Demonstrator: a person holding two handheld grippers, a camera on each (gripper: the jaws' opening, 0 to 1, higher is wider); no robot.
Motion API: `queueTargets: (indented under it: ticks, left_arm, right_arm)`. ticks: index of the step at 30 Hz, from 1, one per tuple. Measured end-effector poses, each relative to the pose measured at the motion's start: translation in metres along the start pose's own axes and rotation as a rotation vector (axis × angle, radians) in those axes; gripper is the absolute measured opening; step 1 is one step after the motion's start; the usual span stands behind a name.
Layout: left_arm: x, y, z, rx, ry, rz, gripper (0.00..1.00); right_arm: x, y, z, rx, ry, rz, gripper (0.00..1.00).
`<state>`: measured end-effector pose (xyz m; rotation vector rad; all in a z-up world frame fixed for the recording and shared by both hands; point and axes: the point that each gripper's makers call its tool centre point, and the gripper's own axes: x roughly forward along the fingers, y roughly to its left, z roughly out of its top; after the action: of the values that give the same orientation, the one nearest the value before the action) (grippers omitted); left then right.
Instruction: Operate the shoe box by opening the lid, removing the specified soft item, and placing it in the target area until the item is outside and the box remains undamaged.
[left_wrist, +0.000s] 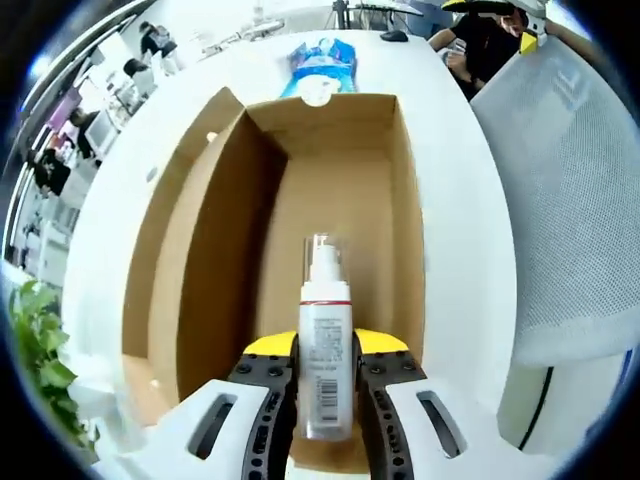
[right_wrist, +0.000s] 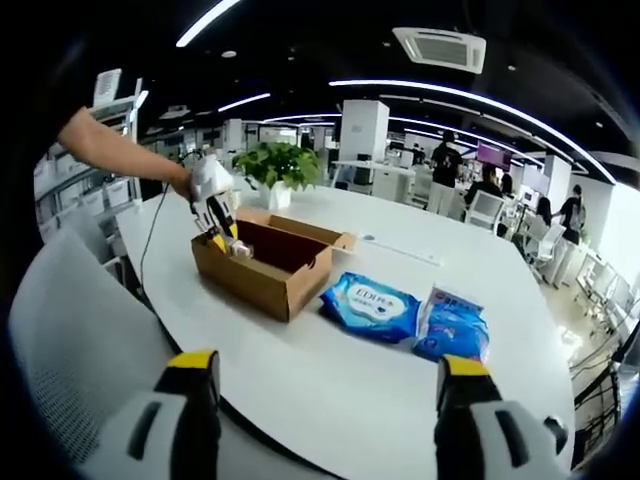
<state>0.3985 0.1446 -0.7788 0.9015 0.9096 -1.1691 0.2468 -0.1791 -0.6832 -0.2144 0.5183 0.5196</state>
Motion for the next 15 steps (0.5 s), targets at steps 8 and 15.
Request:
queueTargets:
  ticks: [8,15]
  left_arm:
    - [-0.012,-0.005,0.013,0.004,-0.041,0.016,0.19]
    - [-0.026,-0.013,0.025,0.002,-0.081,0.025,0.19]
  right_arm:
    - [-0.001,0.002,0.006,-0.062,-0.001,0.004,0.82]
    - [0.001,0.007,0.017,-0.111,-0.005,0.027,0.81]
